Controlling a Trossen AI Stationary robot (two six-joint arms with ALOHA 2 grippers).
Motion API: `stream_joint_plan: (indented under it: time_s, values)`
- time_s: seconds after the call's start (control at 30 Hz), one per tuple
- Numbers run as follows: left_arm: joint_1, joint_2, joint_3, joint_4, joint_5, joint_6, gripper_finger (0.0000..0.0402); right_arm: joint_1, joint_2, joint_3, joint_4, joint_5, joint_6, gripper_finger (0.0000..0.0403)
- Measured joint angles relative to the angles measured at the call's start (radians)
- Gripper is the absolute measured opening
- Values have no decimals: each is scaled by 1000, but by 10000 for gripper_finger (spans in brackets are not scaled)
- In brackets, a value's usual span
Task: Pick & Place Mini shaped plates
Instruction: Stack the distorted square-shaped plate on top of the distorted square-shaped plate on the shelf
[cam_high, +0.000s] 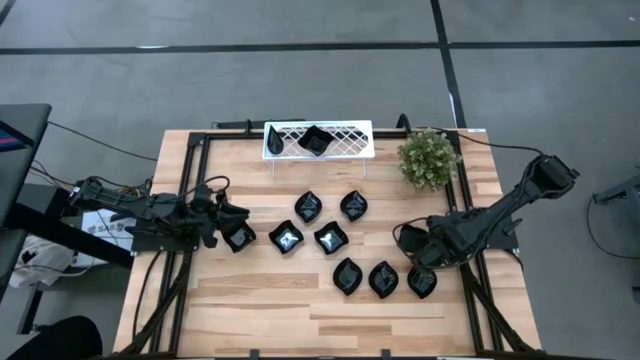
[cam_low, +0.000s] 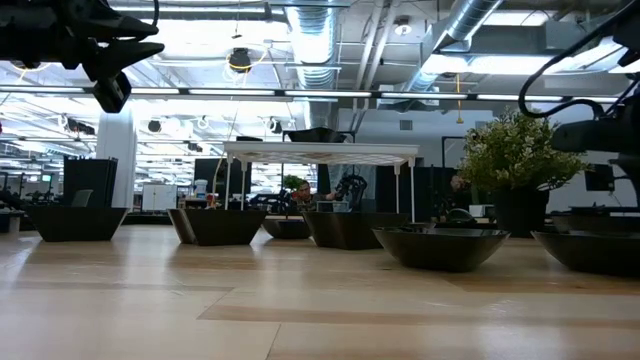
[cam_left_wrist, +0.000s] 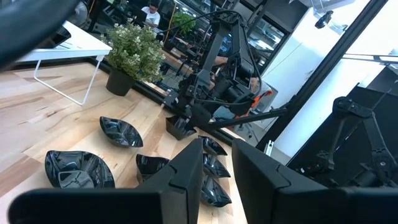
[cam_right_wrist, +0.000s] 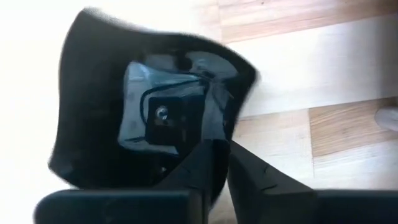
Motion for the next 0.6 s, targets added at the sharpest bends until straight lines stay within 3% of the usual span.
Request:
stream_joint_plan:
  time_s: [0.17, 0.6]
  values:
    - [0, 0, 0, 0, 0, 0, 88, 0, -1, 2, 9, 9, -6, 4]
    - [0, 0, 0, 4, 0, 0, 88, -11, 0, 58, -11, 74, -22, 2]
